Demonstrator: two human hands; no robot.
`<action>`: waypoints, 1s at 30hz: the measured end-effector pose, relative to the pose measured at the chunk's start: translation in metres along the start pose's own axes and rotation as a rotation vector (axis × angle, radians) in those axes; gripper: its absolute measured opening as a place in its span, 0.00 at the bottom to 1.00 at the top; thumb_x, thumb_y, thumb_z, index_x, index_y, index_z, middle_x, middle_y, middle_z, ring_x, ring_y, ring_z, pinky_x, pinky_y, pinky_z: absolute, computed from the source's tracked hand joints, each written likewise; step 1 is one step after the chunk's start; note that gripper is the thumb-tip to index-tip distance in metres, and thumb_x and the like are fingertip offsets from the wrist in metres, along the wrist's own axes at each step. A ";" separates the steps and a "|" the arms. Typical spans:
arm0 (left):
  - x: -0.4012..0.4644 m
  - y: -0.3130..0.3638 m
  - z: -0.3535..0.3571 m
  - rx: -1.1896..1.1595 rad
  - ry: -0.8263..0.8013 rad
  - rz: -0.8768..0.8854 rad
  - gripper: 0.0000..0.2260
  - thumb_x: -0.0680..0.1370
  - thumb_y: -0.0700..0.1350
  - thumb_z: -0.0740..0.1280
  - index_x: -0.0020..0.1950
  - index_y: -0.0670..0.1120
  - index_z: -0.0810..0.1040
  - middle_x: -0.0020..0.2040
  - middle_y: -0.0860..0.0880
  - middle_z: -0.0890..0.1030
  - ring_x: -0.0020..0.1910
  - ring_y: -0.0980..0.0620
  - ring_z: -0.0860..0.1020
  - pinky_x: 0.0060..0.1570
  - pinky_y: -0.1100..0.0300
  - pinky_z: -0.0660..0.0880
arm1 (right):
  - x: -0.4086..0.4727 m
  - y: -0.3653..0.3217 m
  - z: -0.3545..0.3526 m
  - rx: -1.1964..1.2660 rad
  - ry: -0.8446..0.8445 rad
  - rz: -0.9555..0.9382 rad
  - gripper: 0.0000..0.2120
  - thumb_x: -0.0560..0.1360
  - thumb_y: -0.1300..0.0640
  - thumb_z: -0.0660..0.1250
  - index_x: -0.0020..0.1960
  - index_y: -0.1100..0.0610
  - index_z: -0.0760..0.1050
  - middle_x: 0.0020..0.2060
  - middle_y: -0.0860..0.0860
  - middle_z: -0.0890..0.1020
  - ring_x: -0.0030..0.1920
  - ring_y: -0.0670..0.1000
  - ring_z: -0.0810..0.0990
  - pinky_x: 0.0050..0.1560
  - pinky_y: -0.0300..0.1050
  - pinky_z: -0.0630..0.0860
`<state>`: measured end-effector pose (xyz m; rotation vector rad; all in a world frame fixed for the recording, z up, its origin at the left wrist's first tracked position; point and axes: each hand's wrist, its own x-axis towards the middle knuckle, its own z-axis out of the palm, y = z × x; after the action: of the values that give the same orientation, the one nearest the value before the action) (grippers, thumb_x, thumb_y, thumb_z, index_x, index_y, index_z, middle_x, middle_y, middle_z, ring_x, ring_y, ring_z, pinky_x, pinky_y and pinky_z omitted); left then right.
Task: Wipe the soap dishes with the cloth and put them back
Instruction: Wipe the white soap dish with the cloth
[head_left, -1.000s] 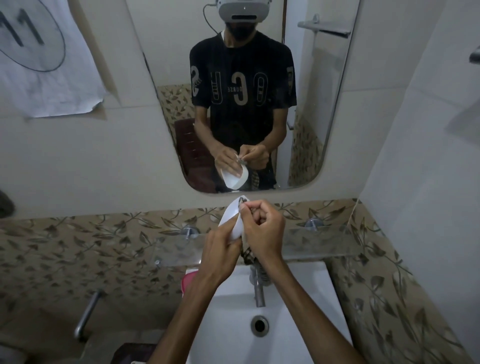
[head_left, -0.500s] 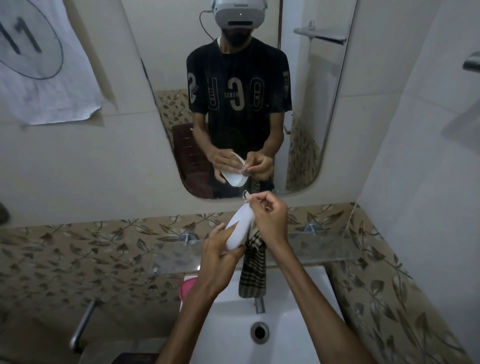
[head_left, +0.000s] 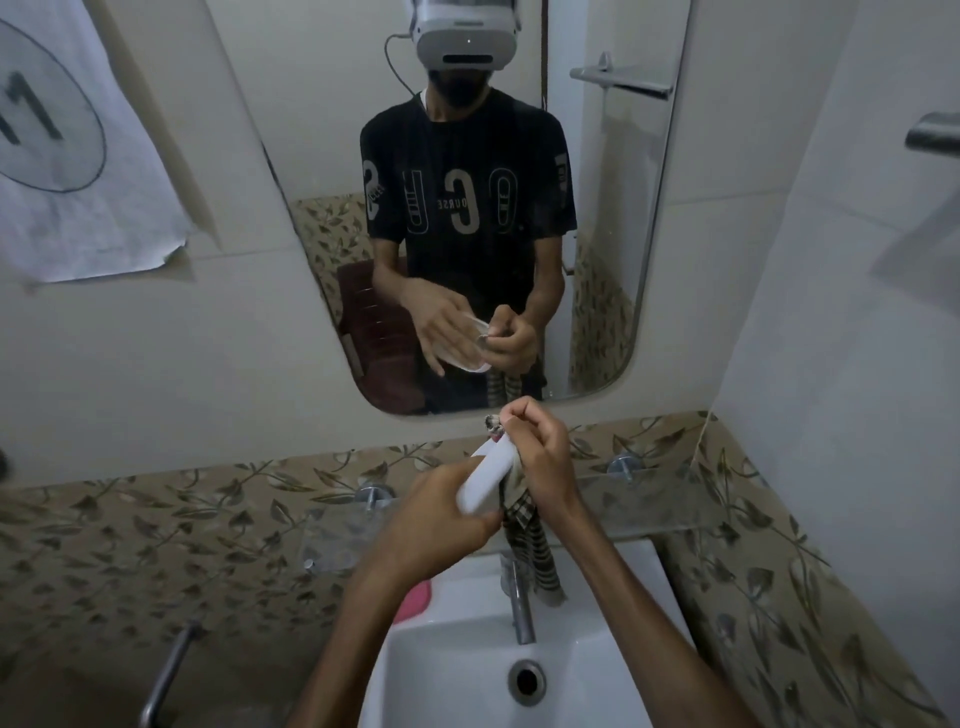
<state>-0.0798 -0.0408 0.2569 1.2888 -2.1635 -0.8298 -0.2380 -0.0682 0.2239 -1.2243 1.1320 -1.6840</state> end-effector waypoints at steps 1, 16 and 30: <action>0.001 0.001 -0.003 0.034 -0.021 -0.026 0.15 0.67 0.56 0.69 0.53 0.68 0.79 0.41 0.55 0.82 0.39 0.61 0.82 0.29 0.67 0.73 | -0.002 -0.001 0.000 -0.035 -0.007 -0.041 0.07 0.78 0.60 0.65 0.41 0.56 0.75 0.33 0.43 0.78 0.35 0.42 0.78 0.38 0.36 0.75; 0.004 0.022 0.033 -0.258 0.433 0.125 0.22 0.73 0.29 0.68 0.63 0.47 0.86 0.52 0.56 0.87 0.51 0.58 0.85 0.48 0.57 0.83 | 0.005 -0.012 0.005 -0.080 0.288 -0.043 0.05 0.77 0.61 0.76 0.43 0.55 0.86 0.39 0.51 0.88 0.40 0.50 0.87 0.40 0.44 0.82; 0.005 0.021 0.022 -0.452 0.426 0.097 0.26 0.72 0.31 0.70 0.58 0.61 0.87 0.53 0.51 0.88 0.55 0.47 0.85 0.54 0.41 0.83 | -0.002 -0.027 0.008 -0.266 0.156 -0.201 0.05 0.76 0.54 0.73 0.40 0.51 0.83 0.29 0.45 0.76 0.30 0.43 0.73 0.33 0.33 0.71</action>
<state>-0.1092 -0.0324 0.2569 1.0093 -1.5779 -0.8506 -0.2315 -0.0595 0.2502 -1.4297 1.4024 -1.8483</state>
